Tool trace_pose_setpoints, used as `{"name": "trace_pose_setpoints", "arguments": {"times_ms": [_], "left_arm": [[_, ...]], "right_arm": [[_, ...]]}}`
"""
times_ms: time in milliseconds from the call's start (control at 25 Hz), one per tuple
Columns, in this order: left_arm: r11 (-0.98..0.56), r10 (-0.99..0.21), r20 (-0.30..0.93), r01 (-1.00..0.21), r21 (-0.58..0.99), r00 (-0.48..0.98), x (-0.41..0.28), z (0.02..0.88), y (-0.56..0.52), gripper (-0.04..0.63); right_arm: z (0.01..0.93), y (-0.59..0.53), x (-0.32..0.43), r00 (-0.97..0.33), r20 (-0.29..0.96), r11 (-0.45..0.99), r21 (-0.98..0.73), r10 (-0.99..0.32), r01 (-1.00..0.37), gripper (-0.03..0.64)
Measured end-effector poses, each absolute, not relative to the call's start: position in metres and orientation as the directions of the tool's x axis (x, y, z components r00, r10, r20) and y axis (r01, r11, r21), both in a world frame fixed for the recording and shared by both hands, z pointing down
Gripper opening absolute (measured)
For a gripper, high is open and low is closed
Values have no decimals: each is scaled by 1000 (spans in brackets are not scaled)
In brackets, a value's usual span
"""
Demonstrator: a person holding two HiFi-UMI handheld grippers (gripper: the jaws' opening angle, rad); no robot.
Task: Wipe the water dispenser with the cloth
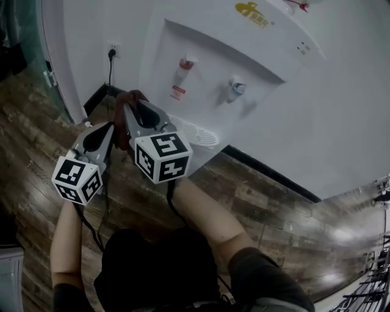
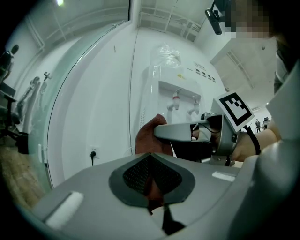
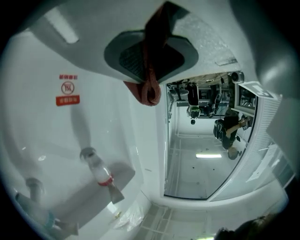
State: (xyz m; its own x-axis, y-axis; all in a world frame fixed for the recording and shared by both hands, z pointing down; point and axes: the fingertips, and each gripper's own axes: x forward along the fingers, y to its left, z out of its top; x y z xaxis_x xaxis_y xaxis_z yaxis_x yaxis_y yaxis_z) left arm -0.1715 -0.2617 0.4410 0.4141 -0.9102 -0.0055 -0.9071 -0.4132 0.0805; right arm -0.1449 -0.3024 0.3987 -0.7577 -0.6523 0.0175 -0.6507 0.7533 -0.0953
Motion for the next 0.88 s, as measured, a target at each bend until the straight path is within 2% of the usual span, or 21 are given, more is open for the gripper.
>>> {"name": "trace_pose_setpoints", "arguments": {"times_ms": [280, 880], "left_arm": [[-434, -901, -46, -900, 36, 432, -171, 395, -265, 20], [-457, -878, -144, -889, -25, 456, -175, 300, -276, 19]], "right_arm": [[331, -310, -140, -706, -76, 709, -112, -704, -696, 44], [176, -308, -146, -672, -240, 712, -170, -701, -682, 44]]}}
